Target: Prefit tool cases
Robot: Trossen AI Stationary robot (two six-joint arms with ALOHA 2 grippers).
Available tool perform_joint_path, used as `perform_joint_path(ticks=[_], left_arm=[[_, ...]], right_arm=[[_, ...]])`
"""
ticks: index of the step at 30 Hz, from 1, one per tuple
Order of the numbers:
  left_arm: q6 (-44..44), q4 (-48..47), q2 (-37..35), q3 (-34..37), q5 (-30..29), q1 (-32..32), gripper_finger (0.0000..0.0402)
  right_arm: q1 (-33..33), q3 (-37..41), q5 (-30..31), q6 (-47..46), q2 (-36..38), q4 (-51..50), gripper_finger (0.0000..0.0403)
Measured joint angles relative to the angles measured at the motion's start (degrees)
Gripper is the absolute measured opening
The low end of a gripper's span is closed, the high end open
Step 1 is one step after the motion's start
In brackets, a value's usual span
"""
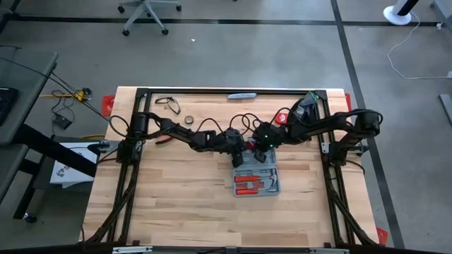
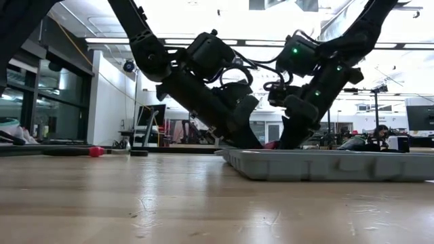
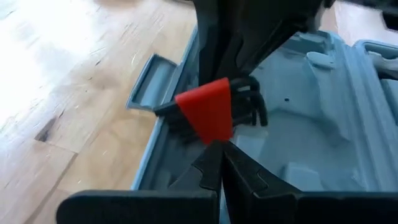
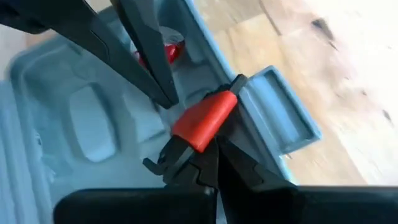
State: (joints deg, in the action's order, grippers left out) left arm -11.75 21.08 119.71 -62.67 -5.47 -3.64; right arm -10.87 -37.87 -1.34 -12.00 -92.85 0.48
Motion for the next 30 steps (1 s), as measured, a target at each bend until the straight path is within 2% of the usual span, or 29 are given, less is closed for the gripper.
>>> perform_joint_path(ticks=[7, 16, 20, 25, 30], left_arm=[[0.5, -0.3, 0.0, 0.0, 0.2, 0.0, 0.0000], [0.8, -0.5, 0.0, 0.0, 0.1, 0.0, 0.0000], [0.9, -0.6, 0.0, 0.0, 1.3, 0.2, 0.0000], [2.0, -2.9, -0.8, 0.3, 2.2, 0.4, 0.0000], [3.3, -5.2, -3.2, 0.2, 0.3, 0.4, 0.0000]], right_arm=[[-0.3, 0.1, 4.9, 0.3, 3.2, -5.8, 0.0000], [-0.3, 1.4, 7.5, 0.0, 4.8, -5.6, 0.0000], [-0.4, 1.4, 10.6, 0.3, 7.4, -4.6, 0.0000], [-0.8, 1.4, 7.6, 1.4, 7.5, -0.2, 0.0000], [0.4, 1.4, 5.0, 1.0, 6.5, 2.4, 0.0000]])
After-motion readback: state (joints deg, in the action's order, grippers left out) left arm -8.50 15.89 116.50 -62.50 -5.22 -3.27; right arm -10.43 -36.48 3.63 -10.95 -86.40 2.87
